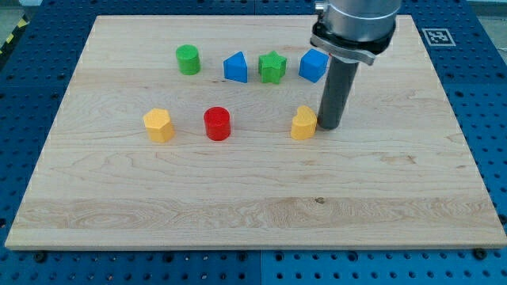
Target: Move the red star to the center right
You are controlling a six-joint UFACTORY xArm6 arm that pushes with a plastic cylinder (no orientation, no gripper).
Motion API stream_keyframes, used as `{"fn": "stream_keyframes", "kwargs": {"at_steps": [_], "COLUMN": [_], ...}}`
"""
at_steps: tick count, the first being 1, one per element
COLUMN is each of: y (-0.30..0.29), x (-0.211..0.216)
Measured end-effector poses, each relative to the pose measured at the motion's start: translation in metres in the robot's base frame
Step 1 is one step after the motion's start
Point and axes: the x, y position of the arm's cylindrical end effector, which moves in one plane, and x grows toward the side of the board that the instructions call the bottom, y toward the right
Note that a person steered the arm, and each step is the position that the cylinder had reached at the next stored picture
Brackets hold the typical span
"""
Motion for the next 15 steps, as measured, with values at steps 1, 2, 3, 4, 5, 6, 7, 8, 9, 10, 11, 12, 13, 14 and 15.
{"fn": "stream_keyframes", "kwargs": {"at_steps": [1,2,3,4,5,6,7,8,9,10,11,12,13,14,15], "y": [-0.023,-0.045,-0.047,0.005,0.072,0.129,0.16,0.16,0.1,0.031,0.007,0.005,0.012,0.028,0.032], "x": [0.0,0.001,0.001,-0.001,-0.019,-0.064,-0.12,-0.169,-0.199,-0.22,-0.222,-0.193,-0.177,-0.178,-0.178]}}
